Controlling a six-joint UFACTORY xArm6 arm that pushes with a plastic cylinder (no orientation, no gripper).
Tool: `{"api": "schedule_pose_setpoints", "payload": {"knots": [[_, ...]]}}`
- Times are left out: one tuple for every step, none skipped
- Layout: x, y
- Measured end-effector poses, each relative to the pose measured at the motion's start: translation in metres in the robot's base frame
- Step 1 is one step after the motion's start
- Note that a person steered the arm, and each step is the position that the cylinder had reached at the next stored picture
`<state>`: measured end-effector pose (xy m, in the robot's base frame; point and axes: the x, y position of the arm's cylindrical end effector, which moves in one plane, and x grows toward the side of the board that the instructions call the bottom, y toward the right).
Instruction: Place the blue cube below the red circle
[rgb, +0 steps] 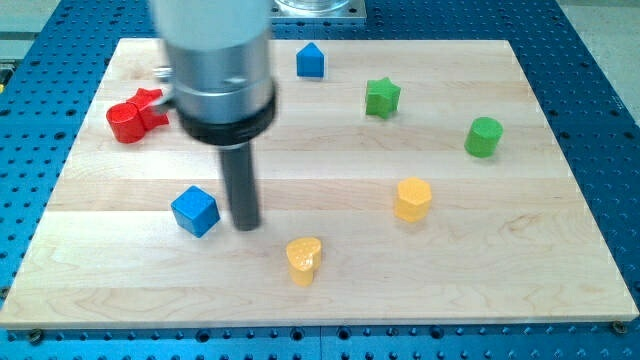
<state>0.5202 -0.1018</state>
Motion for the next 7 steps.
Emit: {"api": "schedule_pose_setpoints", "payload": {"knots": [[-0.001, -0.060], [0.014, -0.065], [-0.042, -0.108], [-0.058, -0.123], [-0.024, -0.112], [-0.038, -0.119], [-0.075, -0.139]]}}
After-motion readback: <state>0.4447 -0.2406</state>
